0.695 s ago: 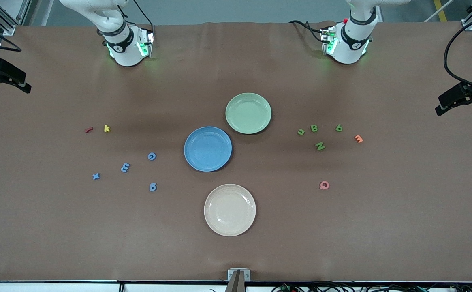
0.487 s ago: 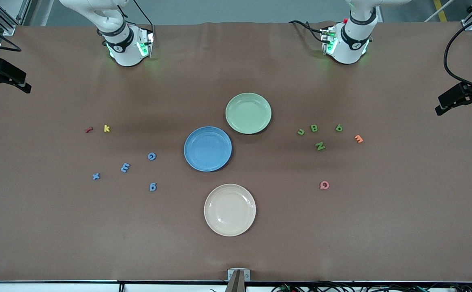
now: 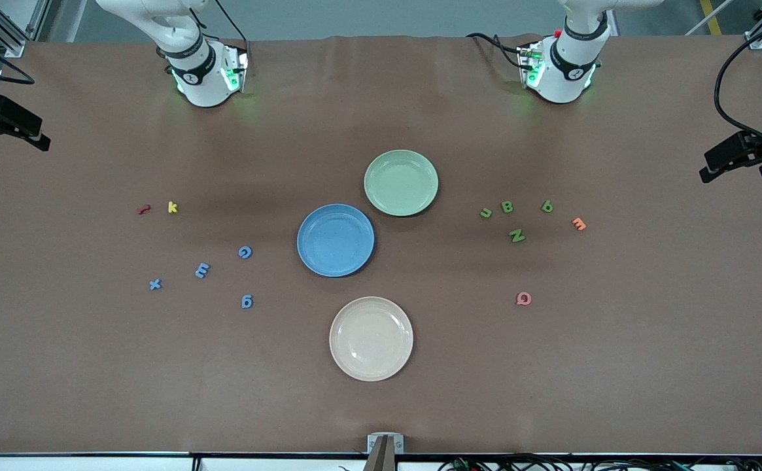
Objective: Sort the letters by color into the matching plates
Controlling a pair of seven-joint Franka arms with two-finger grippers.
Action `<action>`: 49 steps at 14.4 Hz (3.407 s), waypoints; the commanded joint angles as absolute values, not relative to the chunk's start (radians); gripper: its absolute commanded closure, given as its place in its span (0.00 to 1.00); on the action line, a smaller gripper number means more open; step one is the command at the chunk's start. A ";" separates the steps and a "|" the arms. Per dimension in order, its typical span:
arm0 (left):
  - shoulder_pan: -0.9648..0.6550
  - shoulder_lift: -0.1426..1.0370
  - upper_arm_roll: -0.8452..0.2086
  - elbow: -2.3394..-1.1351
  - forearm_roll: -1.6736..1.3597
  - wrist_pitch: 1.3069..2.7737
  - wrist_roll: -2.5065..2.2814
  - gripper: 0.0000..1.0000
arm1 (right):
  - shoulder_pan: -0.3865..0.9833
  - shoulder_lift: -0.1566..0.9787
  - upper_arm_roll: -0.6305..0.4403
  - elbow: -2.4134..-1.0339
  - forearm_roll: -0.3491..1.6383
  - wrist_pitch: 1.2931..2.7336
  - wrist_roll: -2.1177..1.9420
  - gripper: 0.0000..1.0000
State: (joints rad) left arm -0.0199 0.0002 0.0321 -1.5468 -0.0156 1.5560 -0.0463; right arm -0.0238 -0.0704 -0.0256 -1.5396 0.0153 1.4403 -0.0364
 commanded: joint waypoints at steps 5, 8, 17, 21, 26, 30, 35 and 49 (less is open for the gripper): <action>-0.015 0.009 -0.020 -1.678 -0.061 1.542 -0.058 0.00 | -0.061 0.095 -0.023 -1.534 0.023 1.541 -0.034 0.00; -0.015 0.003 -0.049 -1.790 -0.081 1.620 -0.075 0.00 | -0.089 0.221 -0.025 -1.534 0.012 1.607 -0.034 0.00; -0.014 -0.028 -0.169 -2.158 -0.069 2.038 -0.232 0.00 | -0.092 0.340 -0.021 -1.899 0.026 2.193 -0.023 0.01; -0.017 -0.018 -0.192 -2.311 -0.066 2.247 -0.249 0.00 | -0.089 0.428 -0.021 -1.922 0.026 2.310 -0.025 0.03; -0.015 0.020 -0.207 -2.448 -0.037 2.416 -0.249 0.01 | -0.091 0.506 -0.020 -1.982 0.026 2.512 -0.023 0.04; -0.015 0.064 -0.207 -2.526 0.011 2.532 -0.249 0.02 | -0.089 0.543 -0.018 -1.982 0.026 2.539 -0.021 0.12; -0.009 0.138 -0.207 -2.577 0.037 2.649 -0.249 0.04 | -0.089 0.569 -0.018 -1.983 0.028 2.559 -0.021 0.30; 0.017 0.232 -0.204 -2.591 0.097 2.755 -0.249 0.27 | -0.089 0.583 -0.015 -1.980 0.028 2.559 -0.028 0.98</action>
